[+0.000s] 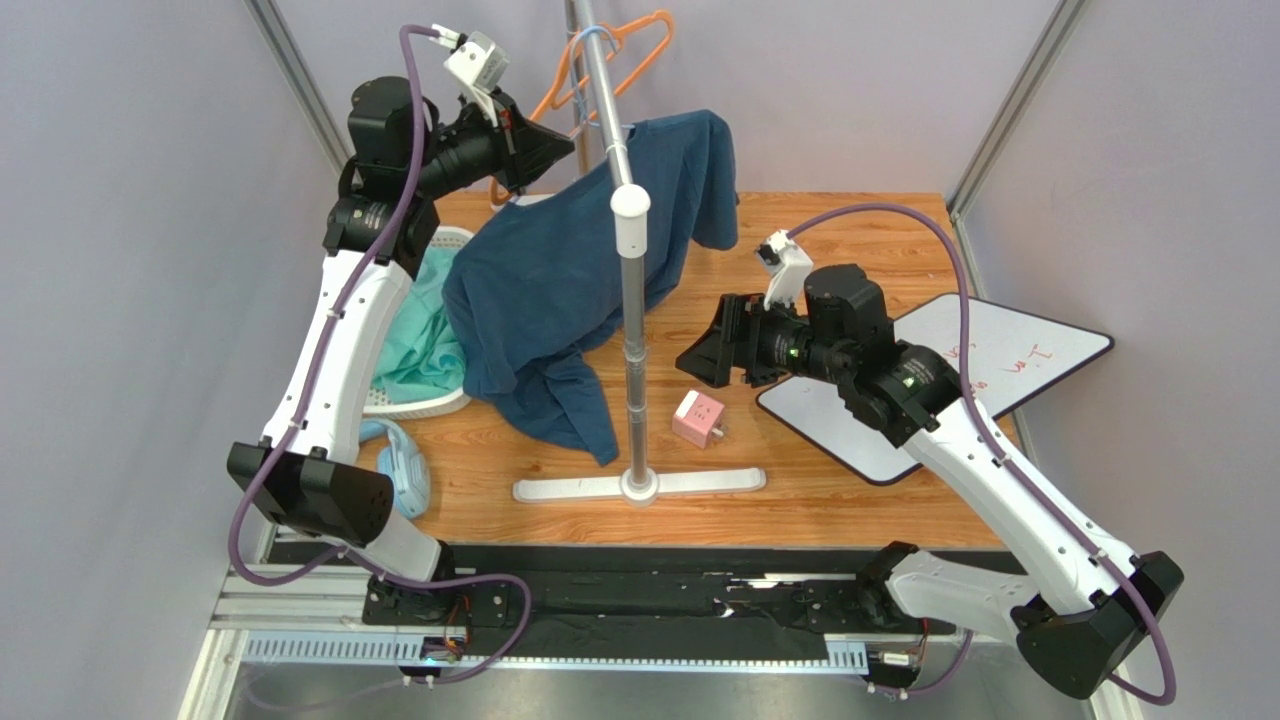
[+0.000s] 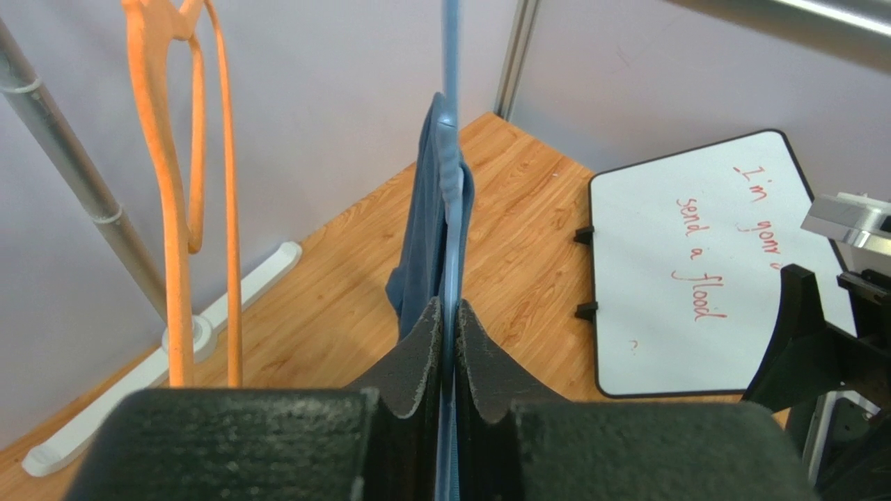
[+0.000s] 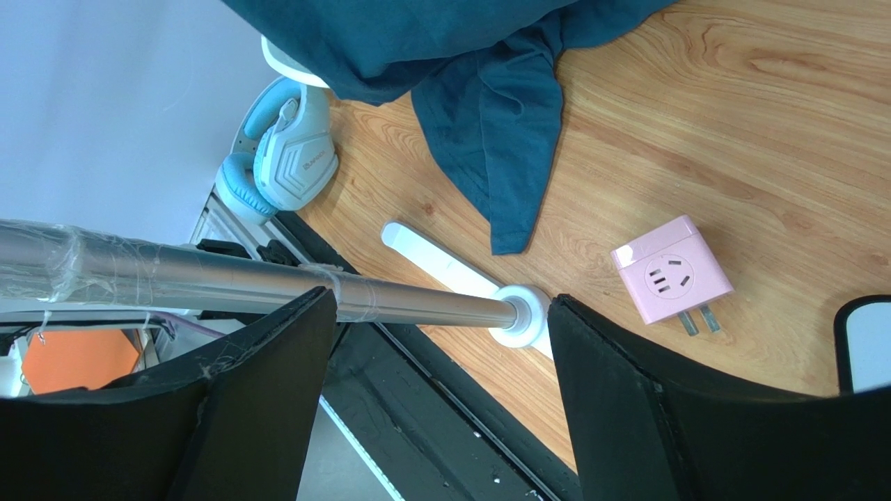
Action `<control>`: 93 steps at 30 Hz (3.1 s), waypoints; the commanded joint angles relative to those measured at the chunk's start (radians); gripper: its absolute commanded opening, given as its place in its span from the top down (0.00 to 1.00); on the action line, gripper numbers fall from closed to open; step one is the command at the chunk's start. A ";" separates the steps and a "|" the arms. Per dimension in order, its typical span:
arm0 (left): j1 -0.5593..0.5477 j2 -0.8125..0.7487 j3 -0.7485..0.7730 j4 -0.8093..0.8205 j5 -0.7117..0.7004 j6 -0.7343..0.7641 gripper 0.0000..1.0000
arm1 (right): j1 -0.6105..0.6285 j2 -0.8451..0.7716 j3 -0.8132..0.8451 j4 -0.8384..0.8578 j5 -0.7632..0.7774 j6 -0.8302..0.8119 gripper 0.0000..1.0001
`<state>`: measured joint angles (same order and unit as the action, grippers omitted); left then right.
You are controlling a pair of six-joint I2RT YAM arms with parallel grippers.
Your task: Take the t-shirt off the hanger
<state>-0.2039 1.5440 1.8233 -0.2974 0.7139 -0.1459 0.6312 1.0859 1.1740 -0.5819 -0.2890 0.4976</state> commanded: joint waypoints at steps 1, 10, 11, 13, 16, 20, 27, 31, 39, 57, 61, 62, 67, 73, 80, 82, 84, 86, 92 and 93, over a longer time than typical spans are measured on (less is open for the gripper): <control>-0.023 0.030 0.086 -0.055 0.009 0.046 1.00 | -0.008 -0.029 0.030 0.057 0.001 -0.027 0.21; -0.042 0.042 0.085 -0.091 0.002 0.066 0.81 | -0.019 -0.050 0.010 0.063 -0.006 -0.024 0.21; -0.043 0.051 0.083 -0.092 0.007 0.062 0.80 | -0.019 -0.053 0.009 0.066 -0.006 -0.022 0.21; -0.046 0.056 0.085 -0.097 0.015 0.059 0.79 | -0.022 -0.057 0.004 0.070 -0.006 -0.019 0.21; -0.052 0.059 0.088 -0.098 0.018 0.058 0.93 | -0.022 -0.061 0.000 0.070 -0.006 -0.019 0.21; -0.052 0.054 0.114 -0.097 0.016 0.039 1.00 | -0.025 -0.064 -0.004 0.070 -0.004 -0.019 0.21; -0.052 0.036 0.194 -0.112 0.016 -0.021 1.00 | -0.030 -0.073 -0.007 0.070 -0.006 -0.017 0.21; -0.052 0.013 0.228 -0.143 -0.020 -0.043 1.00 | -0.033 -0.080 -0.013 0.068 -0.002 -0.019 0.21; -0.028 -0.053 0.220 -0.217 -0.131 -0.130 1.00 | -0.042 -0.095 -0.031 0.067 0.004 -0.024 0.21; 0.006 -0.331 -0.476 0.217 0.093 -0.382 1.00 | -0.053 -0.037 -0.057 0.185 0.085 0.010 0.21; -0.028 -0.295 -0.539 0.250 0.113 -0.382 1.00 | -0.054 0.017 -0.031 0.220 0.099 0.022 0.21; -0.032 -0.289 -0.551 0.259 0.125 -0.382 1.00 | -0.054 0.041 -0.024 0.229 0.105 0.027 0.21; -0.038 -0.292 -0.631 0.353 0.154 -0.416 1.00 | -0.057 0.126 0.061 0.271 0.126 0.032 0.21; -0.038 -0.301 -0.668 0.359 0.174 -0.403 1.00 | -0.060 0.245 0.176 0.301 0.220 0.033 0.21; -0.040 -0.306 -0.687 0.365 0.170 -0.397 1.00 | -0.062 0.345 0.236 0.359 0.168 0.097 0.28; -0.040 -0.302 -0.688 0.368 0.177 -0.400 1.00 | -0.064 0.379 0.245 0.363 0.162 0.111 0.29; -0.042 -0.300 -0.690 0.368 0.176 -0.399 1.00 | -0.062 0.394 0.245 0.367 0.160 0.116 0.29; -0.043 -0.292 -0.688 0.365 0.183 -0.396 1.00 | -0.062 0.407 0.243 0.381 0.152 0.127 0.29; -0.058 -0.275 -0.673 0.323 0.190 -0.373 1.00 | -0.057 0.431 0.268 0.376 0.140 0.130 0.30; -0.060 -0.275 -0.670 0.314 0.180 -0.357 1.00 | -0.060 0.433 0.271 0.369 0.152 0.131 0.31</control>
<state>-0.2485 1.2701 1.1301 -0.0051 0.8711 -0.5430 0.5716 1.5173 1.3830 -0.2630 -0.1493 0.6170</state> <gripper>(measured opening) 0.010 0.701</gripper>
